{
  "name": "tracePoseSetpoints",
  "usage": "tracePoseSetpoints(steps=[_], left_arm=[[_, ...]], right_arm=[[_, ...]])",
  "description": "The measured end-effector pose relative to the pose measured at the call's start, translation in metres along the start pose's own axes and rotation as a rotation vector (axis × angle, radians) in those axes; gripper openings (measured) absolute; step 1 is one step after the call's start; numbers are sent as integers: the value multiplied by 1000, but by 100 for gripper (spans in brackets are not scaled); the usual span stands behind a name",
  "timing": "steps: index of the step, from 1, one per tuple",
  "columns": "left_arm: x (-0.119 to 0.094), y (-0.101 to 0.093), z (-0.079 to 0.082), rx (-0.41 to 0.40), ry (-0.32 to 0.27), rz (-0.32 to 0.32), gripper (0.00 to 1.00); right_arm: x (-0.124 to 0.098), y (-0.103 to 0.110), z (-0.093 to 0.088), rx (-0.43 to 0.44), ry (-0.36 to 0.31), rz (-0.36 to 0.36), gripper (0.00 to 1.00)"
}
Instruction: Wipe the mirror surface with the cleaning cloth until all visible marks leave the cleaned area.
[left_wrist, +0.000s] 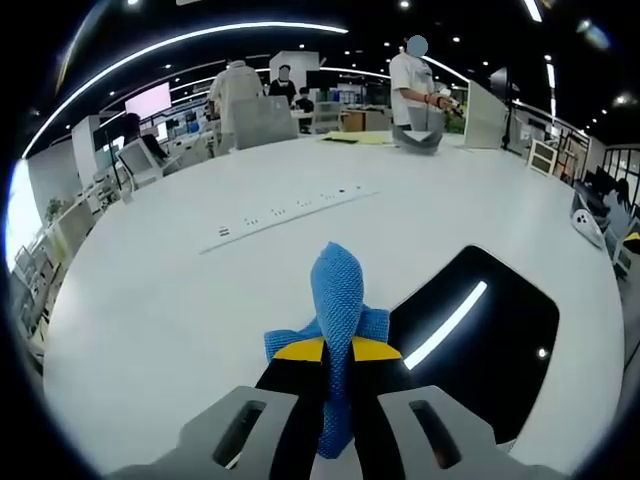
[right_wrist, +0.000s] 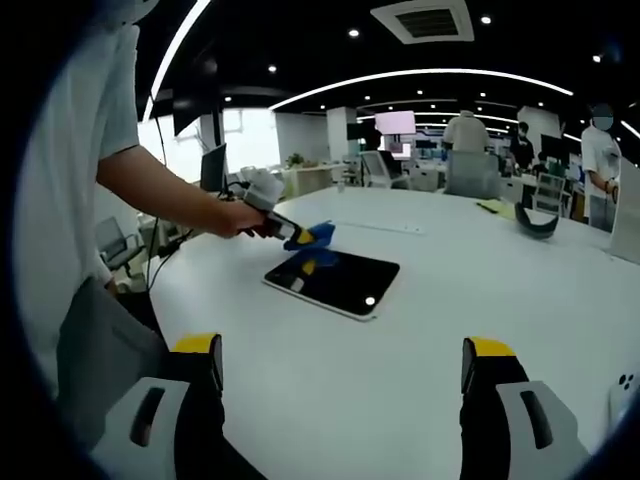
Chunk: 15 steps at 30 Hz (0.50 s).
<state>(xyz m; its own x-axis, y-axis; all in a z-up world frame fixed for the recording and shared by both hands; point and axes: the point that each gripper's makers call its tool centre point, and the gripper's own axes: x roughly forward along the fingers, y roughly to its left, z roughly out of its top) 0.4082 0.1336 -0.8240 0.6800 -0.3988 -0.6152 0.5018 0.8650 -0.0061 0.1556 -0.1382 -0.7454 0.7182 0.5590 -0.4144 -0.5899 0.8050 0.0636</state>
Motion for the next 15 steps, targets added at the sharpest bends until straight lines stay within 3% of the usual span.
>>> tracePoseSetpoints(steps=[10, 15], left_arm=[[4, -3, -7, -26, 3, 8, 5], [5, -4, -8, 6, -1, 12, 5]], right_arm=[[0, 1, 0, 8, -1, 7, 99], [-1, 0, 2, 22, -14, 7, 100]])
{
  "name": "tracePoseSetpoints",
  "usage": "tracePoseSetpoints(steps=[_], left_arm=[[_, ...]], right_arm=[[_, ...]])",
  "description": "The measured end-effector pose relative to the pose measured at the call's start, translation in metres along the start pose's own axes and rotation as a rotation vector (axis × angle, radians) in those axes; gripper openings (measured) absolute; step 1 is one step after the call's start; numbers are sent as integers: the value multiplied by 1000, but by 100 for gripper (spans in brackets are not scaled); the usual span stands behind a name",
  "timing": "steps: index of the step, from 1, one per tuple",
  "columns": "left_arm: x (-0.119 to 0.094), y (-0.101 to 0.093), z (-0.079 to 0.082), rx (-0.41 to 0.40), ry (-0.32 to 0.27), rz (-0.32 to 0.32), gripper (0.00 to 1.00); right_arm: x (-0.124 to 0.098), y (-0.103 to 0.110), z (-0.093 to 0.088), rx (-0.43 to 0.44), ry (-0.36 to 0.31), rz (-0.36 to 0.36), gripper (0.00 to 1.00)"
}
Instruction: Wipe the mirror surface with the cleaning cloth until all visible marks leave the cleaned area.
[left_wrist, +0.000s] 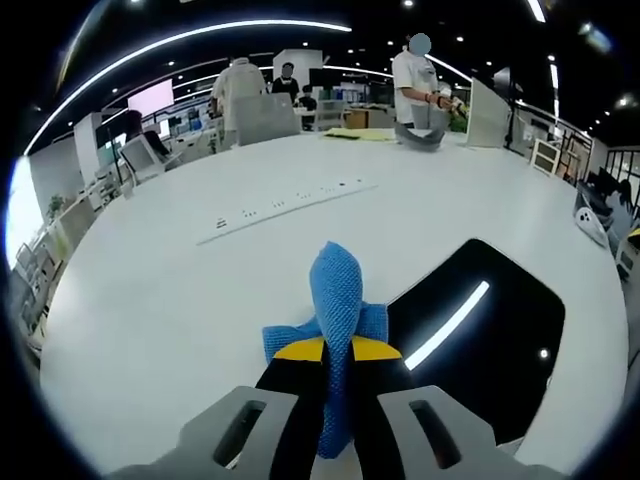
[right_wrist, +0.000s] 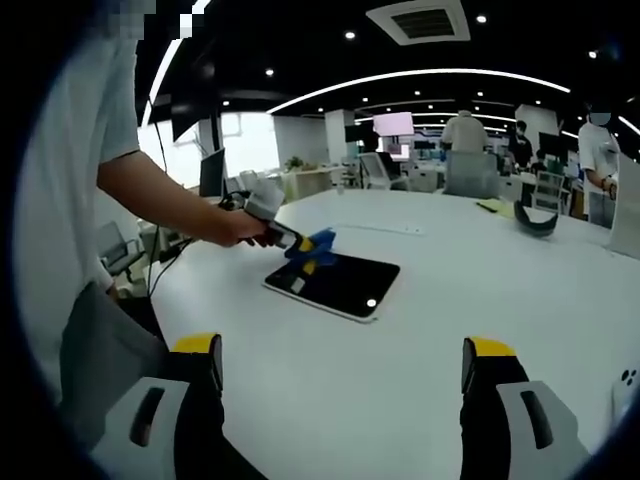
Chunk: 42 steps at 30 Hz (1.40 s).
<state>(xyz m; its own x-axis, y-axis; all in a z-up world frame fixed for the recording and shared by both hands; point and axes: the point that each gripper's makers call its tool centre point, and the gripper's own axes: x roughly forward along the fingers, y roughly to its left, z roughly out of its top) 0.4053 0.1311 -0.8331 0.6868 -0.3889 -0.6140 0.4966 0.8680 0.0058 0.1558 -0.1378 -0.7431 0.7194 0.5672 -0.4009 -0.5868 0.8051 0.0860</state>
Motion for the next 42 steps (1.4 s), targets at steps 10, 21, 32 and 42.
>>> tracePoseSetpoints(steps=[10, 21, 32, 42], left_arm=[[-1, 0, 0, -36, -18, 21, 5], [-2, -1, -1, -59, -45, 48, 5], [-1, 0, -2, -106, -102, 125, 4], [0, 1, -2, -122, -117, 140, 4]], right_arm=[[-7, 7, 12, 3, -59, 21, 100], [-18, 6, 35, -2, -185, 21, 99], [-17, 12, 35, -10, -188, 35, 97], [-18, 13, 36, -31, -188, 34, 97]])
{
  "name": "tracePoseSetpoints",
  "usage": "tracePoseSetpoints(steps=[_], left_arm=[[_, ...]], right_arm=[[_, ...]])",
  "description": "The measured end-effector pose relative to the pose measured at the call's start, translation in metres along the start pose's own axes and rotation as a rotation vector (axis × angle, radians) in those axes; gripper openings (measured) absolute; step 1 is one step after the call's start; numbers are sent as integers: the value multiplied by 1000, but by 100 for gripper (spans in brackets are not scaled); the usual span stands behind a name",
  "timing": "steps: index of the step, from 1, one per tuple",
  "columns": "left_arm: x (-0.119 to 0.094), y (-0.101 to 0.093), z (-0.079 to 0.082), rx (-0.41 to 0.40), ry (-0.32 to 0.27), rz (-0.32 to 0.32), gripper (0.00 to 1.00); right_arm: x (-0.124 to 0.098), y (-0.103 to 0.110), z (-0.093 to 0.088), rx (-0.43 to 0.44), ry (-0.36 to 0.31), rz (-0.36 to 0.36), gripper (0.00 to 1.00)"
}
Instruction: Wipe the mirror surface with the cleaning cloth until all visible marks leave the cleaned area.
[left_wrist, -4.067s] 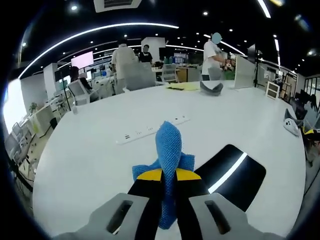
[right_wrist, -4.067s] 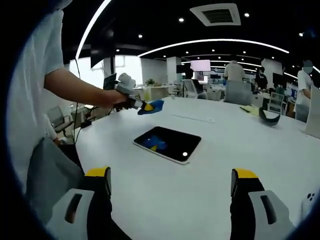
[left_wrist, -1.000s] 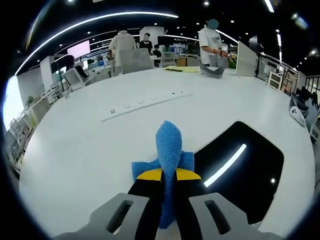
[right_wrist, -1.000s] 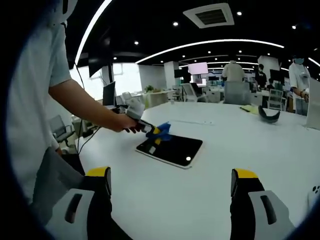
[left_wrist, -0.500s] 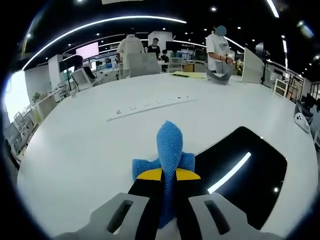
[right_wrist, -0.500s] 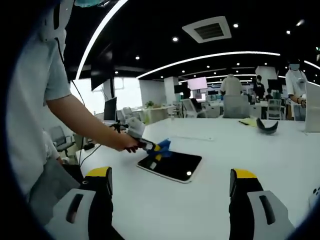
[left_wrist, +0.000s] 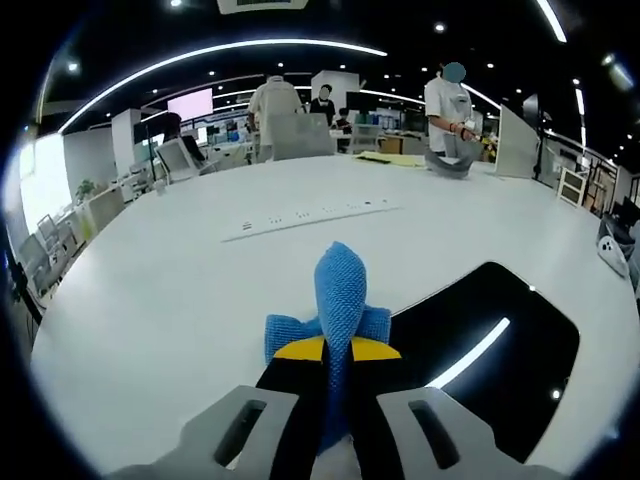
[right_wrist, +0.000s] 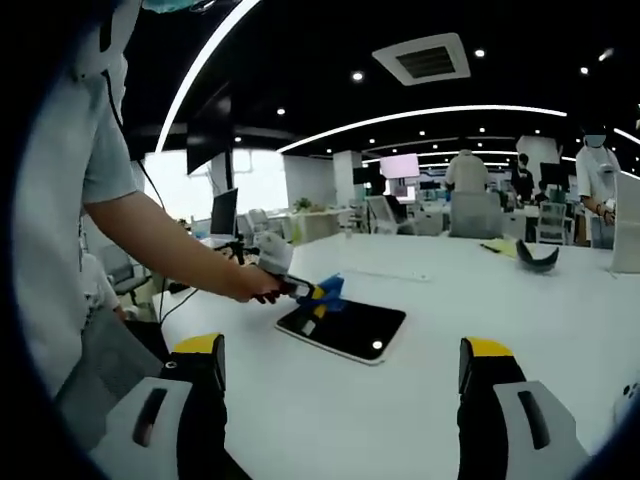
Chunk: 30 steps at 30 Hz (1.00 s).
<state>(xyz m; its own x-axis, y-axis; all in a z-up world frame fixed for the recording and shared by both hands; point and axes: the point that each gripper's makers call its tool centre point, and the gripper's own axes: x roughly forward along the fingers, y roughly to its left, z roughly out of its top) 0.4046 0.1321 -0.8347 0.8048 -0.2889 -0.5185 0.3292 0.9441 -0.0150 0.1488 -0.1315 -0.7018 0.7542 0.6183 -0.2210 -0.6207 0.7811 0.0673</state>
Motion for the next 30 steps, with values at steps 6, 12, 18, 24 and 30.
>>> tracePoseSetpoints(steps=[6, 12, 18, 24, 30], left_arm=[[0, 0, 0, 2, -1, 15, 4], [0, 1, 0, 8, -3, 26, 4], [-1, -2, 0, 25, -6, 37, 4], [0, -3, 1, 42, 1, 43, 4], [1, -4, 0, 35, 2, 31, 4]], right_arm=[[0, 4, 2, -18, -11, 16, 96], [-1, 3, 5, -8, -20, 12, 99], [-1, 5, 3, -10, -14, 20, 98], [0, 7, 2, -8, -6, 25, 97], [0, 7, 1, -11, -2, 26, 97]])
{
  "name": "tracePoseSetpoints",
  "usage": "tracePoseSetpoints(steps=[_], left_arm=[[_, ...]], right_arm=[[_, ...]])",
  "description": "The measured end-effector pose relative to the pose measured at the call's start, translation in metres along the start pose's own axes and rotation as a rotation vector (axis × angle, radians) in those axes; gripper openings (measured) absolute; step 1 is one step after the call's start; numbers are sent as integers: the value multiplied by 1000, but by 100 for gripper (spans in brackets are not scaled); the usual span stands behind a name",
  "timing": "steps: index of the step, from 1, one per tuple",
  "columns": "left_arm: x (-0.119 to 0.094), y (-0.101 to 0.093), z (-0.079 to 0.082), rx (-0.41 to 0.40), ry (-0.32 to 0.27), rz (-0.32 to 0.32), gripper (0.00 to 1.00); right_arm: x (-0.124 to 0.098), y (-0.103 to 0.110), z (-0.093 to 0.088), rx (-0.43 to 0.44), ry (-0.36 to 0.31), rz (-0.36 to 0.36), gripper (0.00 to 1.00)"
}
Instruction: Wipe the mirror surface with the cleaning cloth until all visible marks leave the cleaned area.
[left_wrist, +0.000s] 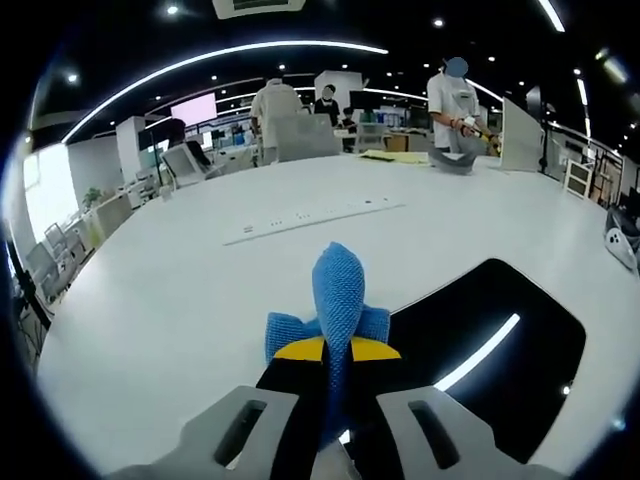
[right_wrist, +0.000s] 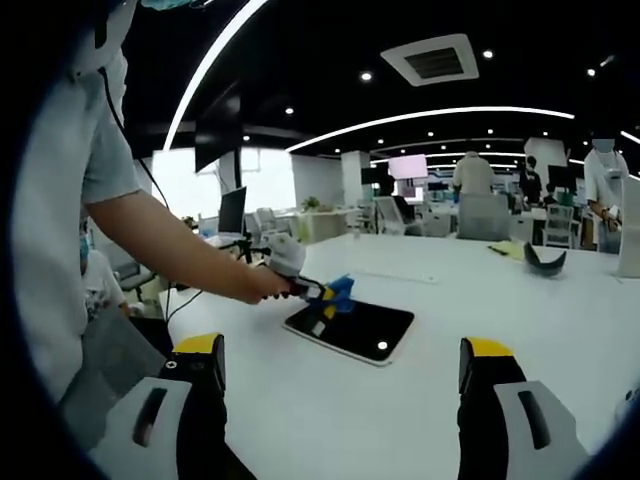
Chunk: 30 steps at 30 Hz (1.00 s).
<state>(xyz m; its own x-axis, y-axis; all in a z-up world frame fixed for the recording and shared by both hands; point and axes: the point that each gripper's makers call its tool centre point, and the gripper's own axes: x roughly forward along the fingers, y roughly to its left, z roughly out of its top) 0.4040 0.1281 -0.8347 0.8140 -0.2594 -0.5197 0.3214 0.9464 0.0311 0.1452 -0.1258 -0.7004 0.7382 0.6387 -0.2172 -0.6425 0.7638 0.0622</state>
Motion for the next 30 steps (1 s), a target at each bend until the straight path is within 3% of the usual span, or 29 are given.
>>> tracePoseSetpoints(steps=[30], left_arm=[[-1, -14, 1, -6, 12, -12, 4]], right_arm=[[-1, -1, 2, -5, -8, -6, 95]])
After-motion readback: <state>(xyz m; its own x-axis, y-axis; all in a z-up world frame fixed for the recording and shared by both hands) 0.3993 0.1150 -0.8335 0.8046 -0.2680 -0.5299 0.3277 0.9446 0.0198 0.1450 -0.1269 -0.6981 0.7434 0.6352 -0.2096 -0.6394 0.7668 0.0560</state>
